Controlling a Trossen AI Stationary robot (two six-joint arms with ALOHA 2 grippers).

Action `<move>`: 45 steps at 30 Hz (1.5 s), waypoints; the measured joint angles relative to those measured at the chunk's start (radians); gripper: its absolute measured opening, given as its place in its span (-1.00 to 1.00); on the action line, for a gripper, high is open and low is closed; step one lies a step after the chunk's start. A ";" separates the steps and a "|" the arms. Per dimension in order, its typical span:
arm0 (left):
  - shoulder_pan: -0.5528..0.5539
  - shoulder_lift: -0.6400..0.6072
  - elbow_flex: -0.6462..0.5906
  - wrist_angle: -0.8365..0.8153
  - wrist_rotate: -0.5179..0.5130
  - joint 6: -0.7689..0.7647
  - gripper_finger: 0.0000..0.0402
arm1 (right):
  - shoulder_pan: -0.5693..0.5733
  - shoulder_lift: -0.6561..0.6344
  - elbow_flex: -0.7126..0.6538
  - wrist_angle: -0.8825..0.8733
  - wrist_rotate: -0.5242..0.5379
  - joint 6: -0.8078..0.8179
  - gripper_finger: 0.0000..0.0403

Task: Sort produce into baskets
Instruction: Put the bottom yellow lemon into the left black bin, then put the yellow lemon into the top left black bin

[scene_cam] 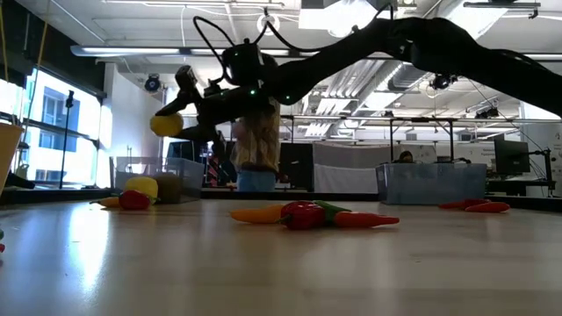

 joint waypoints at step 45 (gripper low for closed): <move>0.058 0.153 0.124 -0.883 0.088 -0.374 0.39 | -0.113 -1.519 -1.462 -0.352 -0.047 -0.126 0.74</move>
